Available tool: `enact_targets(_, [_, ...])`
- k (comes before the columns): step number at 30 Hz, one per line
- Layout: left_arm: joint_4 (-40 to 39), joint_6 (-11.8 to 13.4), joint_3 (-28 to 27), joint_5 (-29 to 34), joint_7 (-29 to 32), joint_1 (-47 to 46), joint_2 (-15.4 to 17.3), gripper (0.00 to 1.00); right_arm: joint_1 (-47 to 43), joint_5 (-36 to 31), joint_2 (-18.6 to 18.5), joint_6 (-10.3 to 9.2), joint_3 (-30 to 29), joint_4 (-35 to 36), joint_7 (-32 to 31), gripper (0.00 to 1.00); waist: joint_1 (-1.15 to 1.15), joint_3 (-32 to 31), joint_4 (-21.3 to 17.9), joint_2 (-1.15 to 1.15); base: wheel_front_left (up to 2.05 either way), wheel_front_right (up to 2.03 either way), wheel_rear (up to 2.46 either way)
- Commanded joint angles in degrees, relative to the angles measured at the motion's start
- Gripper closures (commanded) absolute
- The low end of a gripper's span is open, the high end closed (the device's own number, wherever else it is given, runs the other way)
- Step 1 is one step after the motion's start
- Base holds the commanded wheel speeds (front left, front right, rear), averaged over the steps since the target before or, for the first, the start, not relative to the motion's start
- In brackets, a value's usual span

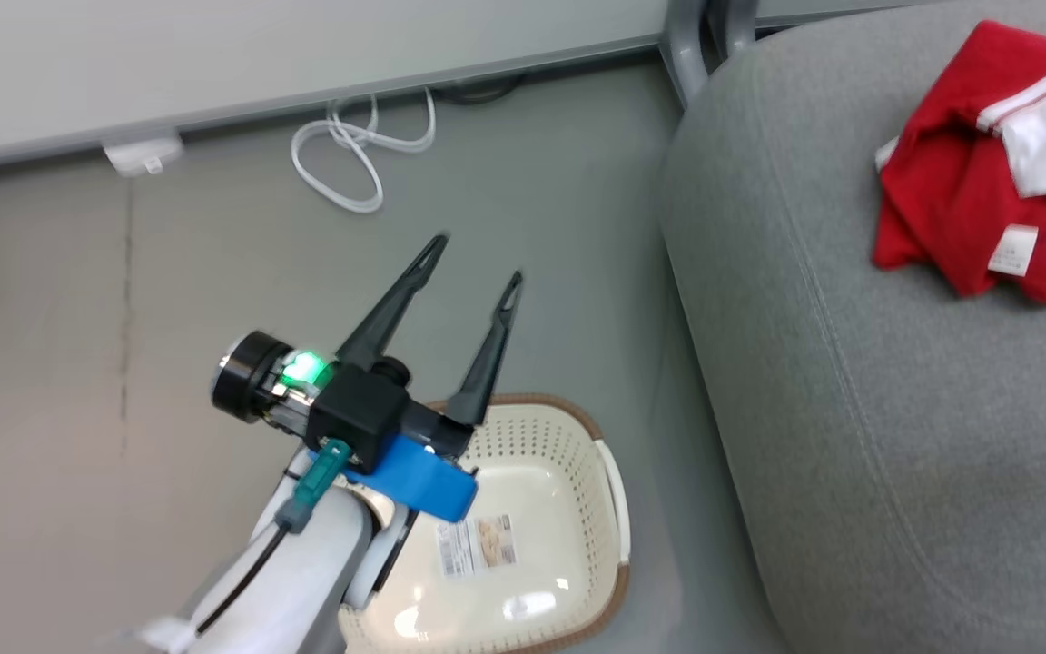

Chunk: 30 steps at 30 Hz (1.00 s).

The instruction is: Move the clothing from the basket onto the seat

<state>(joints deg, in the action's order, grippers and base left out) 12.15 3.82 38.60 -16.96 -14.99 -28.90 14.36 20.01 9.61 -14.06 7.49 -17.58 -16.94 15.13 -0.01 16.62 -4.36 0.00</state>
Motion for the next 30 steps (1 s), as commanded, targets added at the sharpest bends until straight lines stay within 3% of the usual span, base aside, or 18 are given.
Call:
enact_targets(1, [0.0,0.4,-1.5,-0.3,-0.3,1.9,0.6,0.00,-1.8,0.1,0.6,0.02,1.1,1.3,0.0,0.00,0.01,-1.6,0.2,0.00,0.00,0.00,0.00])
enact_targets(8, [0.1,1.5,-9.3,-0.3,-0.3,9.6,0.9,0.00,-7.0,0.0,3.5,0.01,6.1,6.6,0.0,0.00,0.01,-7.2,4.6,0.00,0.00,0.00,0.00])
enact_targets(19, [-1.1,-0.1,-18.5,2.4,-0.3,18.1,-0.5,0.00,-11.9,0.6,6.2,0.01,13.2,9.7,0.0,0.00,0.01,-14.3,11.1,0.00,0.00,0.00,0.00])
enact_targets(30, [-3.7,-1.8,-26.3,5.1,-0.3,24.9,-1.6,0.00,-19.0,-1.1,9.3,0.01,14.4,13.2,0.0,0.00,0.01,-17.6,12.9,0.00,0.00,0.00,0.00])
